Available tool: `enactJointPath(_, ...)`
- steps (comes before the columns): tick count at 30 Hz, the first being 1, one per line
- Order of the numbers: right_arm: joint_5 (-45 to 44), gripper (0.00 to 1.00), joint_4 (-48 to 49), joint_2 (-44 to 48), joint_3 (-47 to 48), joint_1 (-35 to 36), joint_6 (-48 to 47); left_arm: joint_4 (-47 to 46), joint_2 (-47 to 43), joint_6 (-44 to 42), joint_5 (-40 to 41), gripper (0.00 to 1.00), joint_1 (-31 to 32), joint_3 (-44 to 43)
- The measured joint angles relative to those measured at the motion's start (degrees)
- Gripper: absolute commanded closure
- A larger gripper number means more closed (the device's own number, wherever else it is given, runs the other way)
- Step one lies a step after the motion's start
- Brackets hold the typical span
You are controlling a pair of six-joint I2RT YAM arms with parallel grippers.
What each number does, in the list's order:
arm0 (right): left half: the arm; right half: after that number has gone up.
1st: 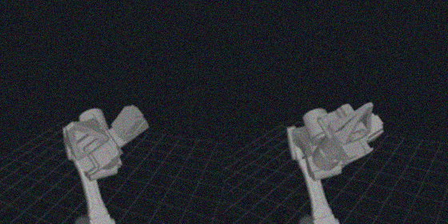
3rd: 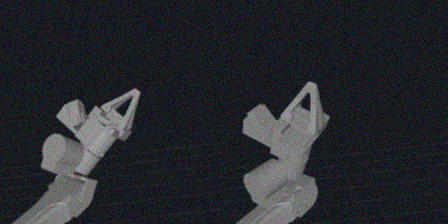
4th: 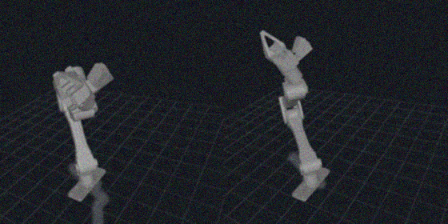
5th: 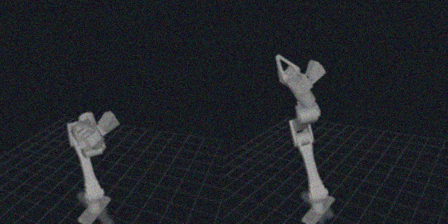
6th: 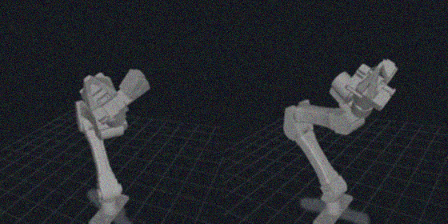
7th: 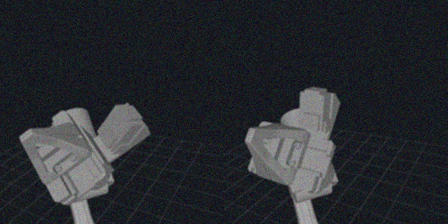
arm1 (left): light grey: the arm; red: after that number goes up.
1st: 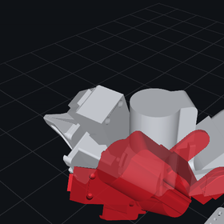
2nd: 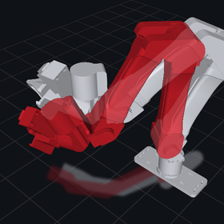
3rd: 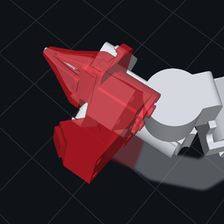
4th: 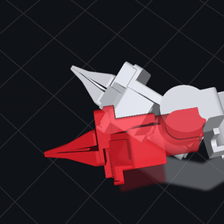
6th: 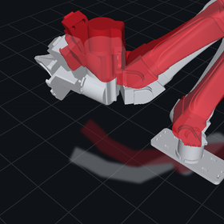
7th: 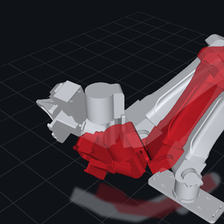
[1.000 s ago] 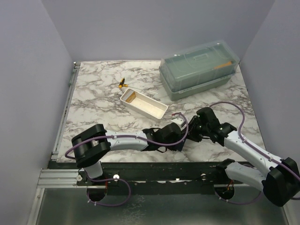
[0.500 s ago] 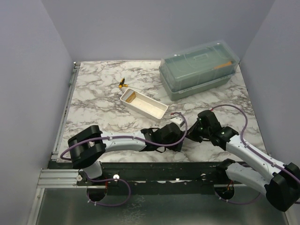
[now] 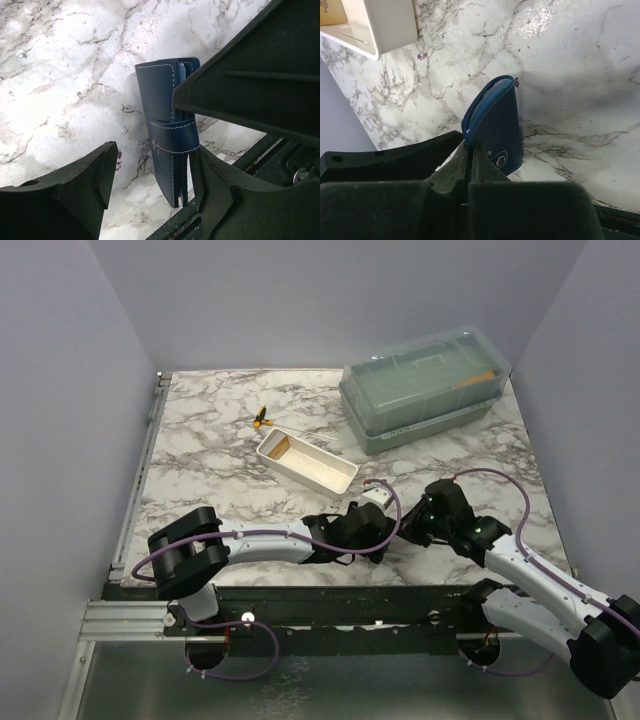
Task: Put the credit cards into the card holder
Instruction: Open the card holder at the center of the board.
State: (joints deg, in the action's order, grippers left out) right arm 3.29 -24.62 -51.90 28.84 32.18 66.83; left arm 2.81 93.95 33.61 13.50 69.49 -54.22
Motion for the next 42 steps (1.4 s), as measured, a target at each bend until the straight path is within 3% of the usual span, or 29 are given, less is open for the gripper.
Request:
enactJointPath(10,1.42,1.00,3.19,-0.20,-0.96,-0.07,-1.77,0.00,-0.09,-0.35,4.70,0.36,0.24,-1.44)
enactJointPath(21,2.62,1.00,8.07,-0.11,-1.75,-0.33,-2.93,-3.74,-4.48,2.97,0.07,0.64,-3.93,1.64)
enactJointPath(25,2.97,1.00,9.40,-0.44,-2.29,-0.33,-3.89,-6.40,-4.81,5.38,-3.48,0.64,-5.42,3.17)
enactJointPath(31,4.57,1.00,10.21,-1.14,-4.63,-0.31,-5.38,-7.76,-4.81,6.51,-4.46,0.47,-6.19,4.02)
enactJointPath(34,5.95,1.00,10.10,-2.01,-5.22,-0.28,-6.23,-8.83,-4.81,6.58,-4.39,0.46,-7.04,4.02)
enactJointPath(42,8.33,1.00,10.08,-2.27,-5.49,-0.26,-9.22,-8.94,-4.81,6.95,-4.09,0.66,-9.09,4.02)
